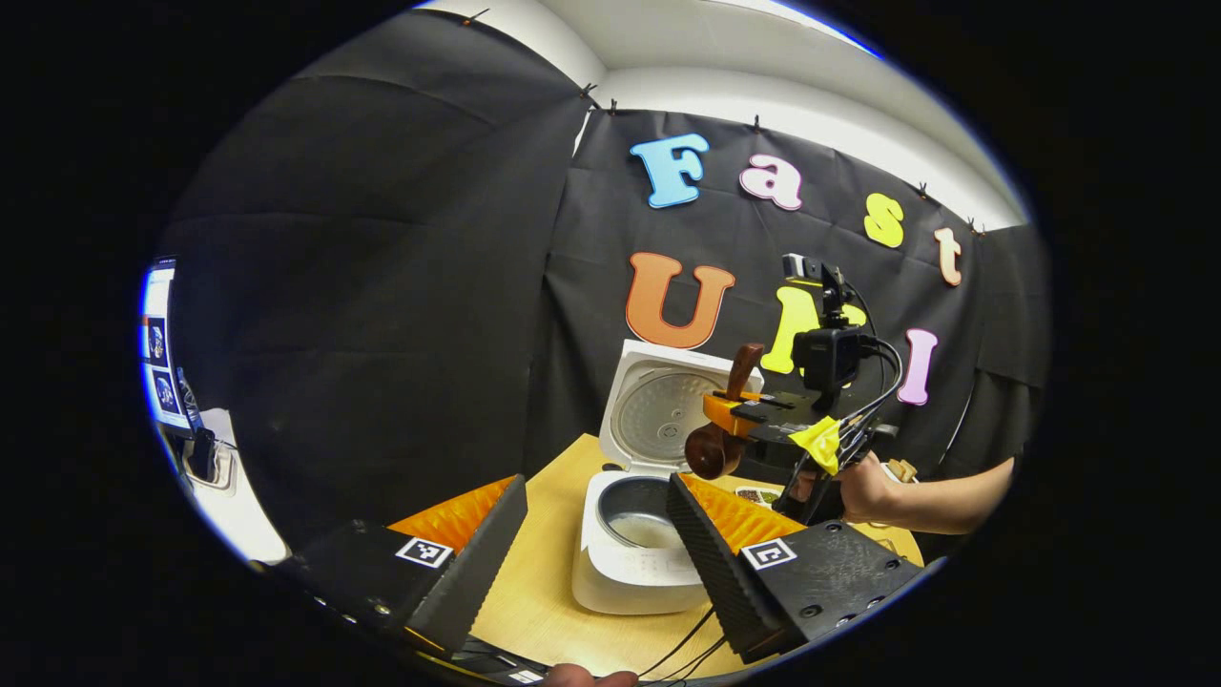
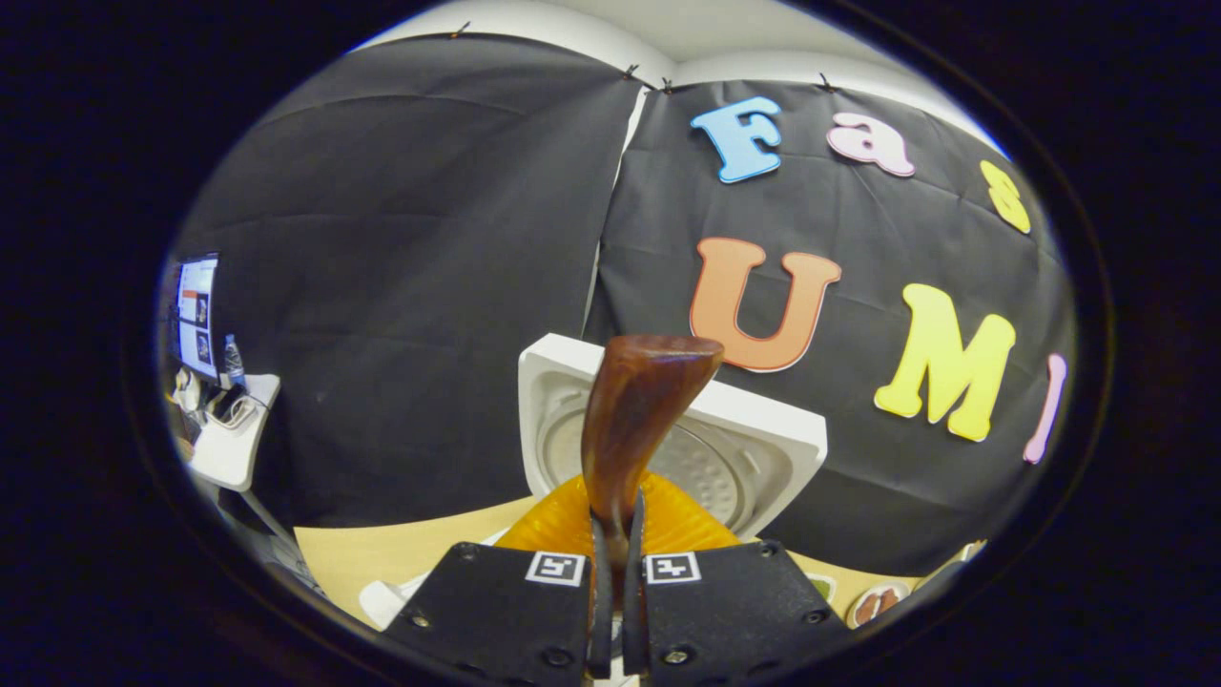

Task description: Close the left gripper, press the button to open the rice cooker; take a wooden spoon from the chopstick holder with the right hand, scoop a spoonful of rice and pour it into the rice cooker, then put the wooden spoon back into the chopstick holder.

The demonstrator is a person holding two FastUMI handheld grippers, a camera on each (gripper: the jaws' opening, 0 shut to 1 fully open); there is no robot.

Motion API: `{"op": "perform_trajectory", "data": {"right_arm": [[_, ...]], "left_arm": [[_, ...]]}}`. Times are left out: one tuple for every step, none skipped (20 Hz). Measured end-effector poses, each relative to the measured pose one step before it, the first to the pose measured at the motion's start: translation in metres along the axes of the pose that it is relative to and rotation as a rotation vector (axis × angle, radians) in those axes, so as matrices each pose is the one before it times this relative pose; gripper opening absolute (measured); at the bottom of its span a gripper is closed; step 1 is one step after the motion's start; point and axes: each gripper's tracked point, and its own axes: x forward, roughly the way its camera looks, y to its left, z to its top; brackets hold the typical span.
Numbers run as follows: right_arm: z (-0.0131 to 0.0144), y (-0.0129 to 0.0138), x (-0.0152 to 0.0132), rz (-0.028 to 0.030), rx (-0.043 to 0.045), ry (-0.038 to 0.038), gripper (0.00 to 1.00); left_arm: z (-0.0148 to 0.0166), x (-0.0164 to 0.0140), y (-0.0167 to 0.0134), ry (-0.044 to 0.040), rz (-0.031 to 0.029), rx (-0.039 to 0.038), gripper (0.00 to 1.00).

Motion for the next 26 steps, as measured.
{"op": "perform_trajectory", "data": {"right_arm": [[0.00123, 0.00016, -0.00297, 0.00126, 0.02255, 0.00008, 0.1], [0.00114, 0.00198, -0.0045, 0.00087, 0.02539, -0.00013, 0.1], [0.00213, -0.00047, -0.00394, 0.002, 0.02827, 0.00039, 0.1], [0.0031, -0.00137, -0.00405, 0.00035, 0.03112, -0.00075, 0.1], [0.00194, -0.00162, -0.00473, -0.00213, 0.03398, -0.00109, 0.1], [0.00321, -0.00221, -0.00564, -0.00384, 0.03677, -0.00221, 0.1], [0.00352, -0.00312, -0.00551, -0.01015, 0.0375, 0.00046, 0.1], [0.00315, -0.00352, -0.00768, -0.01167, 0.04828, -0.00115, 0.1], [0.00453, -0.00105, -0.00834, -0.00241, 0.05527, -0.00876, 0.1], [0.00483, -0.00258, -0.0082, -0.00378, 0.04842, -0.00651, 0.1], [0.00539, -0.00564, -0.00939, -0.00905, 0.03972, -0.00753, 0.1], [0.00619, -0.00646, -0.0094, -0.01285, 0.03677, -0.00726, 0.1], [0.00512, -0.00791, -0.00985, -0.01561, 0.03055, -0.00389, 0.1], [0.00643, -0.00786, -0.01142, -0.01733, 0.02954, -0.00968, 0.1], [0.00683, -0.00871, -0.01102, -0.01308, 0.0317, -0.0109, 0.1], [0.00589, -0.00906, -0.01231, -0.0105, 0.03128, -0.01206, 0.1], [0.00825, -0.01014, -0.01169, -0.01343, 0.02194, -0.01306, 0.1], [0.0088, -0.01321, -0.01122, -0.01666, 0.011, -0.01603, 0.1], [0.01114, -0.01365, -0.01103, -0.01886, 0.00442, -0.0207, 0.1], [0.00974, -0.01333, -0.01153, -0.02068, 0.00497, -0.02029, 0.1], [0.00979, -0.01606, -0.01104, -0.02296, 0.00692, -0.01749, 0.1], [0.00924, -0.01666, -0.01133, -0.02397, 0.00951, -0.01835, 0.1], [0.01026, -0.01759, -0.00926, -0.02354, 0.00789, -0.01634, 0.1], [0.00762, -0.01826, -0.00906, -0.02748, -0.00079, -0.01299, 0.1], [0.00698, -0.01979, -0.00975, -0.0322, -0.00617, -0.01207, 0.1], [0.00432, -0.02099, -0.01011, -0.0302, -0.00271, -0.01006, 0.1]], "left_arm": [[0.00077, -0.00032, -0.00011, -0.0023, 0.00011, -0.00374, 0.94], [0.00083, -0.00078, -0.00162, 0.0007, -0.0015, -0.0027, 0.94], [-0.00067, -0.00096, -0.00148, 0.00016, -0.00113, -0.00011, 0.94], [0.00076, -0.00101, -0.00248, -0.00084, -0.005, 0.0019, 0.94], [0.00161, -0.00142, -0.00238, -0.00077, -0.00472, 0.00427, 0.94], [0.00102, -0.00114, -0.00221, -0.00108, -0.00469, 0.0054, 0.94], [0.00072, -0.00009, -0.00269, -0.00106, -0.00452, 0.00434, 0.94], [0.00079, -0.00171, -0.00268, 0.00132, -0.00447, -0.00179, 0.94], [-0.00133, -0.0031, -0.00442, 0.00427, -0.00805, -0.00854, 0.94], [-0.00012, -0.0025, -0.00407, 0.00217, -0.00496, -0.00597, 0.94], [-0.00106, -0.00188, -0.00317, 0.00138, -0.00329, -0.00343, 0.94], [-0.00059, -0.00229, -0.00338, 0.00122, -0.00443, -0.00187, 0.94], [0.00065, -0.00169, -0.00477, -0.00373, -0.00384, -0.00089, 0.94], [0.00068, -0.00134, -0.00317, -0.00283, -0.00161, 0.00083, 0.94], [-0.00088, -0.00151, -0.0036, 0.00189, -0.00175, 0.00656, 0.94], [-0.00058, -0.00205, -0.0044, 0.00231, -0.00321, 0.01003, 0.94], [0.00015, -0.00043, -0.00597, -0.00104, -0.00688, 0.01208, 0.94], [0.00078, -0.00083, -0.00598, -0.00543, -0.0072, 0.01162, 0.94], [-0.00017, -0.00037, -0.00489, -0.00525, -0.00995, 0.01046, 0.94], [0.00013, -0.00009, -0.0057, -0.0013, -0.00797, 0.00986, 0.94], [0.00046, 0.00151, -0.00539, 0.00148, -0.00744, 0.00723, 0.94], [0.00039, 0.00301, -0.00732, 0.00179, -0.01347, 0.00476, 0.94], [0.00194, 0.00382, -0.00808, -0.00285, -0.01392, 0.00467, 0.95], [0.0005, 0.00159, -0.00808, -0.00457, -0.01298, 0.00524, 0.94], [0.0014, 0.00202, -0.01013, -0.00225, -0.01484, 0.00453, 0.94], [0.00039, 0.00205, -0.00988, -0.0013, -0.01561, 0.00265, 0.95]]}}
